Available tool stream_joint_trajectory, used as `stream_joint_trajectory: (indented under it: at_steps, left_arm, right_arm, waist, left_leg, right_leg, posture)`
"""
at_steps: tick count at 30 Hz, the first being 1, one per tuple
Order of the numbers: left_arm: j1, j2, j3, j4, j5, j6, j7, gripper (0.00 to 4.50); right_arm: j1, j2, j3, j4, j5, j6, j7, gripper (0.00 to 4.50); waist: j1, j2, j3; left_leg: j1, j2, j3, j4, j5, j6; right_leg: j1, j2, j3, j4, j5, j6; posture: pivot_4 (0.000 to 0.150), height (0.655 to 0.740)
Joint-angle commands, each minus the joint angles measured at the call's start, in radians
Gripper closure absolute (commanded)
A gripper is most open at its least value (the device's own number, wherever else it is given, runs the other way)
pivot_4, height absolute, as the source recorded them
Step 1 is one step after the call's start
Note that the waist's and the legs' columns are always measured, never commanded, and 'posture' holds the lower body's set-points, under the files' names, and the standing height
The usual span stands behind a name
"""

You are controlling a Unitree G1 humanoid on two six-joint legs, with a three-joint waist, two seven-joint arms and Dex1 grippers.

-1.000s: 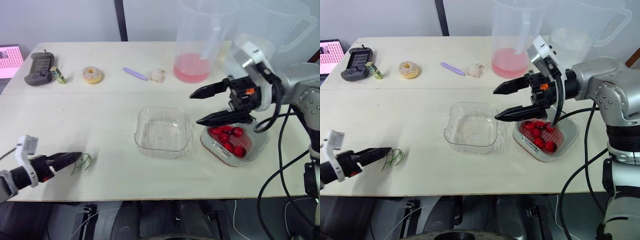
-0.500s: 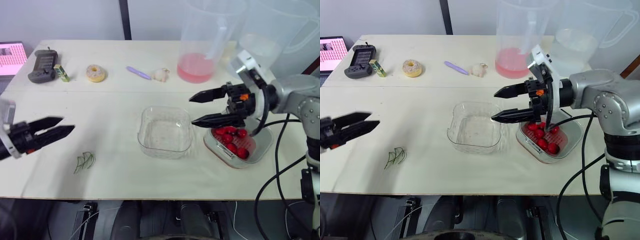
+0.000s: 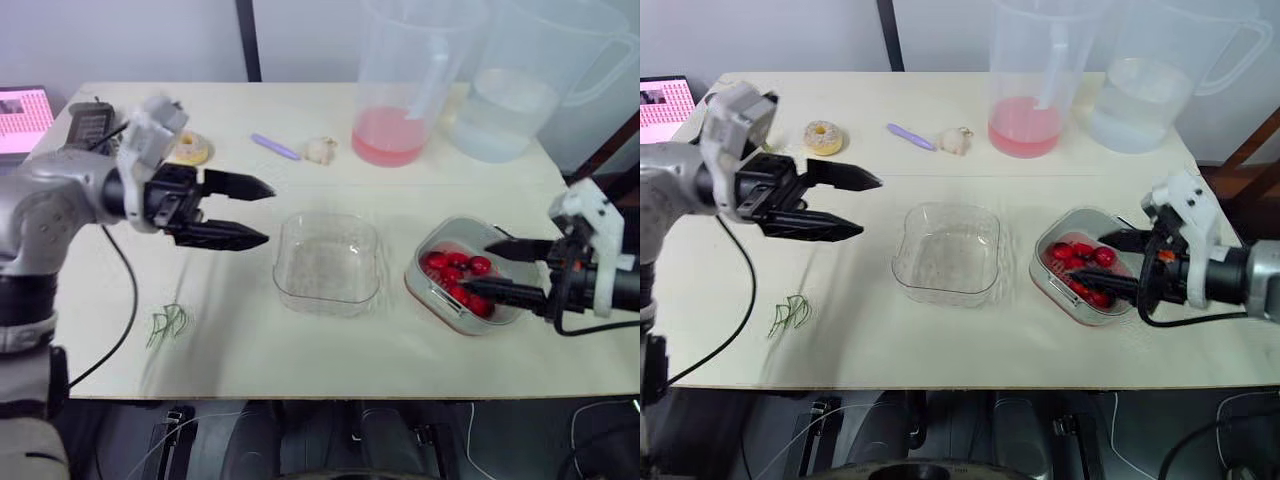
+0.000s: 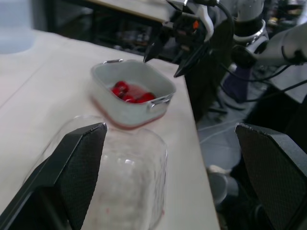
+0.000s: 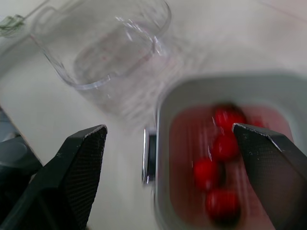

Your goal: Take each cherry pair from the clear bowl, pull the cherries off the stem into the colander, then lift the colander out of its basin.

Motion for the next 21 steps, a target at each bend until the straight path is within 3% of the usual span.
stream_joint_trajectory:
  at_steps: [1,7,12,17,21]
  left_arm:
    - [-0.098,-0.059,-0.025,0.103,0.057,-0.063,-0.05,0.01]
    - [-0.201,-0.167,-0.076,0.25,0.148,-0.162,-0.139,0.01]
    - [-0.233,-0.193,-0.109,0.322,0.194,-0.235,-0.171,0.01]
    - [-0.212,-0.188,-0.085,0.356,0.194,-0.249,-0.171,0.01]
    - [-0.119,-0.159,-0.061,0.34,0.251,-0.304,-0.152,0.01]
  right_arm:
    - [0.06,0.11,-0.281,-0.103,0.11,0.064,-0.046,0.0]
    - [0.411,0.353,-0.605,-0.22,0.213,-0.01,-0.1,0.0]
    - [0.626,0.411,-0.638,-0.243,0.395,-0.218,-0.228,0.0]
    - [0.755,0.21,-0.568,-0.24,0.599,-0.414,-0.427,0.0]
    - [0.705,-0.12,-0.432,-0.214,0.648,-0.49,-0.62,0.0]
  waist:
    - [-0.002,0.0,0.0]
    - [0.008,0.0,-0.001]
    - [-0.005,0.0,-0.001]
    - [-0.019,0.0,0.0]
    - [-0.02,0.0,-0.001]
  left_leg:
    - [0.001,0.0,0.0,0.001,0.0,0.0]
    - [0.002,0.0,-0.001,0.0,0.0,0.0]
    - [0.004,0.0,-0.001,0.0,0.0,0.0]
    - [0.012,0.0,0.0,-0.002,0.0,0.0]
    - [0.015,0.0,0.002,-0.004,0.0,0.0]
  right_leg:
    - [0.0,0.0,0.0,0.001,0.0,0.0]
    - [0.002,0.0,0.0,0.001,-0.002,0.001]
    - [0.004,-0.001,0.0,0.001,-0.003,0.002]
    - [0.011,-0.002,0.001,-0.003,-0.004,0.003]
    - [0.014,-0.002,0.002,-0.006,-0.002,0.001]
  posture:
    - [0.15,0.74]
    - [0.15,0.74]
    - [0.15,0.74]
    - [0.15,0.74]
    - [0.15,0.74]
